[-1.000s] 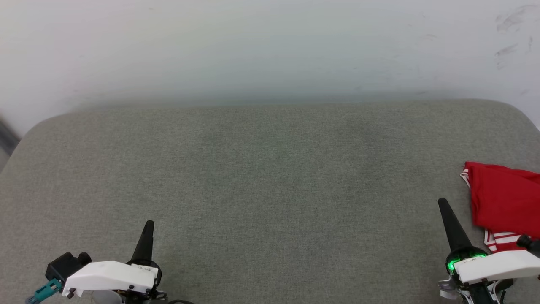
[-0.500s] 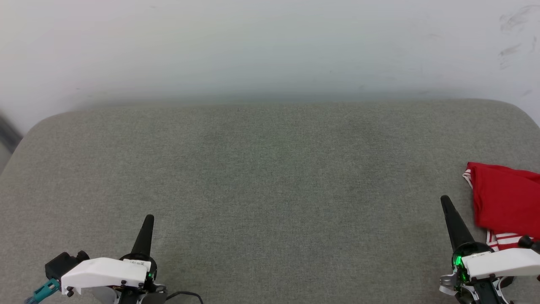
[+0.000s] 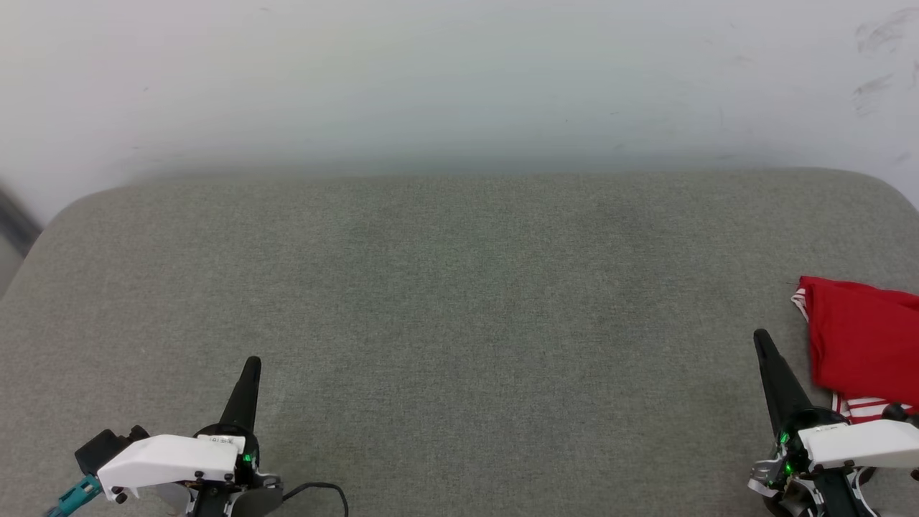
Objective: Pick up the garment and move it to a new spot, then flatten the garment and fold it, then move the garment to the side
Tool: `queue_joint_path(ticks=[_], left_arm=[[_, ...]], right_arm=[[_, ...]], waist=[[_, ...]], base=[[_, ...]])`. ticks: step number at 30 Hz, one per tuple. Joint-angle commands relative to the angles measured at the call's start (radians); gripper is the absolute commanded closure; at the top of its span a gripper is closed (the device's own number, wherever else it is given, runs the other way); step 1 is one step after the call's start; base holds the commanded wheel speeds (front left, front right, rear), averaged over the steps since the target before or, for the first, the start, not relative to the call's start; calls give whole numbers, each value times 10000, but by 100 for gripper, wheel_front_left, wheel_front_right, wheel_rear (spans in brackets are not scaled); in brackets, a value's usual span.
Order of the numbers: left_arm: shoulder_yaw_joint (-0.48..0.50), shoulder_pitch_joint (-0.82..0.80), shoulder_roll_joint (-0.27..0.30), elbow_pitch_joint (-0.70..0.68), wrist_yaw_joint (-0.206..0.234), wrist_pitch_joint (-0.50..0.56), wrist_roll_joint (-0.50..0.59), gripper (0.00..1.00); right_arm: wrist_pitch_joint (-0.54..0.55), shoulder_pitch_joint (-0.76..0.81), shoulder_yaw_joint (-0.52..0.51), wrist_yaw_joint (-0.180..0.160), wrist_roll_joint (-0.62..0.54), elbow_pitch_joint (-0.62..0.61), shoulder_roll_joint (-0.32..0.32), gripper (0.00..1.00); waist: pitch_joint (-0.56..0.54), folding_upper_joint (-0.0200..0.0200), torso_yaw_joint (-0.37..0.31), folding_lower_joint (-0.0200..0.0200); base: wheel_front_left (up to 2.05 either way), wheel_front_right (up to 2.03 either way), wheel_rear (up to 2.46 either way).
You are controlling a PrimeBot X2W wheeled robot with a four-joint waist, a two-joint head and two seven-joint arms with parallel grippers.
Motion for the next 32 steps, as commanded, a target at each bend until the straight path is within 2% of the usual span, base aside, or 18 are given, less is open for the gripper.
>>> queue_joint_path(ticks=[1,32], left_arm=[[68,-199,-36,0,-73,58,-117,100],[686,-437,-468,270,-567,630,-1757,100]], right_arm=[[16,-232,-32,-1,179,2,-28,100],[268,-503,-242,-3,2228,499,55,100]], waist=[[1,0,3,0],[66,0,128,0]], base=[[0,0,0],[0,0,0]])
